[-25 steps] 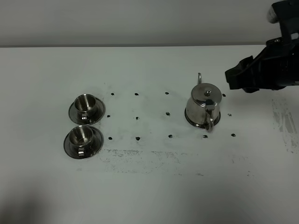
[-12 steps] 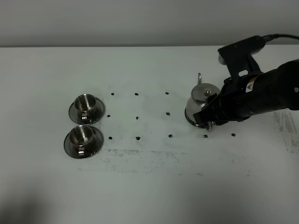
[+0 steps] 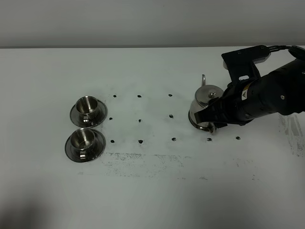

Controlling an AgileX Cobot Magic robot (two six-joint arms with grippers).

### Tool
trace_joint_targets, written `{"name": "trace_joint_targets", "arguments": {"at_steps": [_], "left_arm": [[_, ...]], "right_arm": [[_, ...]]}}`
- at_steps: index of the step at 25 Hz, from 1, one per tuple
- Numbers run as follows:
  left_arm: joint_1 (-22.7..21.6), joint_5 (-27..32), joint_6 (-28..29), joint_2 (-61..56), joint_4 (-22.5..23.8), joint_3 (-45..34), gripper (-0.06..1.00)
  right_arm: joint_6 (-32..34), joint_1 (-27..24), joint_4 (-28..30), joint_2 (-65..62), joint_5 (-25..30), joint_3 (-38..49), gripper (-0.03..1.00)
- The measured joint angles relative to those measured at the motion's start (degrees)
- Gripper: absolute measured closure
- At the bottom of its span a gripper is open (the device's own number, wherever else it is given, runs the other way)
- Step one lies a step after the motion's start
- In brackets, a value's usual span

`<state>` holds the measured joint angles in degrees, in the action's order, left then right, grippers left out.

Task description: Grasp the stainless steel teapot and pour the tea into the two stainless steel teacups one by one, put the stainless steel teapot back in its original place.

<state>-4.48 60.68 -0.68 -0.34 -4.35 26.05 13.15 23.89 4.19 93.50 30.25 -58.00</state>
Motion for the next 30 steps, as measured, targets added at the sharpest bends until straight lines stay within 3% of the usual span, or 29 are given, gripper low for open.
{"name": "trace_joint_targets", "arguments": {"at_steps": [17, 24, 30], "left_arm": [[0.00, 0.00, 0.00, 0.00, 0.00, 0.00, 0.36], [0.00, 0.00, 0.00, 0.00, 0.00, 0.00, 0.36], [0.00, 0.00, 0.00, 0.00, 0.00, 0.00, 0.36]], "right_arm": [[6.11, -2.07, 8.27, 11.96, -5.36, -0.13, 0.48], [10.53, -3.81, 14.84, 12.71, -5.26, -0.13, 0.48], [9.71, -3.92, 16.18, 12.60, -3.09, -0.13, 0.48]]}}
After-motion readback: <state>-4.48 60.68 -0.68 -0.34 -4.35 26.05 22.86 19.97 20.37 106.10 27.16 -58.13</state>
